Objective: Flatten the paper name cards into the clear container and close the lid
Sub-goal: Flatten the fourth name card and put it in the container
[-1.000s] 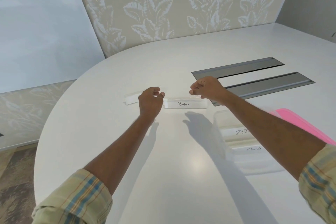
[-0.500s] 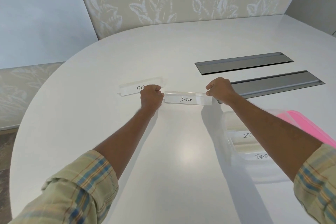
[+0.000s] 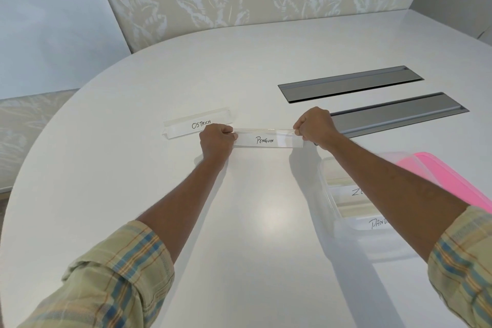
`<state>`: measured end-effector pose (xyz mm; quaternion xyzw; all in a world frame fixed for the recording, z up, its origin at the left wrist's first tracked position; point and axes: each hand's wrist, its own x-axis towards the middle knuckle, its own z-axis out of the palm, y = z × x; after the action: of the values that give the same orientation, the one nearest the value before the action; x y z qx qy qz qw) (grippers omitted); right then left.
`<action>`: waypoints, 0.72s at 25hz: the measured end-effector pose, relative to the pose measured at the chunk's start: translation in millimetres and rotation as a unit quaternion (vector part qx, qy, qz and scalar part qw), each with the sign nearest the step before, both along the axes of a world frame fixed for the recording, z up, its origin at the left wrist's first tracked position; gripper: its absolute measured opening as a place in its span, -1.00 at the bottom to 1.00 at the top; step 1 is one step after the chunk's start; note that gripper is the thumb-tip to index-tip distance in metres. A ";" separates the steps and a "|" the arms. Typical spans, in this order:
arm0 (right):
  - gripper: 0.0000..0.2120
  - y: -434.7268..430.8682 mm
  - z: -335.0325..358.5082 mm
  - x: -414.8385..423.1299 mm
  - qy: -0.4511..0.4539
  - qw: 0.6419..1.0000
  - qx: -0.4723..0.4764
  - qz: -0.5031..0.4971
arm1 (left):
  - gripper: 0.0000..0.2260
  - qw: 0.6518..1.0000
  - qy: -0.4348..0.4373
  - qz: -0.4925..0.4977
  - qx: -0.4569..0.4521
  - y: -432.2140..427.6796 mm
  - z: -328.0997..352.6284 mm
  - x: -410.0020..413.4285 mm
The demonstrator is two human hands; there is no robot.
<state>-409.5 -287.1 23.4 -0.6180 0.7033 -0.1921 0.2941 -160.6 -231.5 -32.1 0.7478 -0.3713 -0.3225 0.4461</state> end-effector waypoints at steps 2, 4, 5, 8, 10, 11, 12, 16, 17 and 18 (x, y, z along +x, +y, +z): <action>-0.81 1.8 1.8 0.4 0.009 1.000 -0.002 0.006 | -0.81 0.999 0.034 0.016 -0.003 2.2 0.2 1.9; -0.79 3.9 3.8 1.1 0.019 1.000 -0.006 0.016 | -0.84 0.997 0.065 0.032 -0.008 7.6 1.8 2.6; -0.79 5.0 4.5 1.7 0.023 0.999 -0.010 0.022 | -0.83 0.996 0.077 0.037 -0.011 10.7 2.5 2.8; -0.78 9.6 6.4 3.0 0.030 0.999 -0.023 0.032 | -0.79 0.993 0.103 0.047 -0.025 19.2 3.5 4.0; -0.79 12.3 7.7 3.3 0.033 0.998 -0.028 0.038 | -0.81 0.992 0.110 0.053 -0.029 23.7 4.7 5.7; -0.80 13.3 8.4 3.2 0.033 0.998 -0.030 0.041 | -0.81 0.992 0.109 0.055 -0.029 25.5 5.8 6.7; -0.80 14.6 9.6 2.9 0.032 0.998 -0.032 0.042 | -0.82 0.992 0.107 0.054 -0.031 27.6 7.8 7.6; -0.82 23.9 22.7 2.0 0.043 0.997 -0.037 0.053 | -0.85 0.992 0.105 0.045 -0.045 35.3 21.2 10.9; -0.82 25.7 26.4 1.1 0.042 0.997 -0.039 0.055 | -0.86 0.992 0.106 0.044 -0.048 37.1 25.1 11.6; -0.82 28.0 31.3 -0.3 0.038 0.997 -0.043 0.056 | -0.86 0.992 0.106 0.043 -0.051 39.2 29.8 12.3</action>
<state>-409.9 -259.1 54.7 -0.6756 0.6690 -0.1821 0.2507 -148.3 -192.3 -2.3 0.7010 -0.3053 -0.3616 0.5336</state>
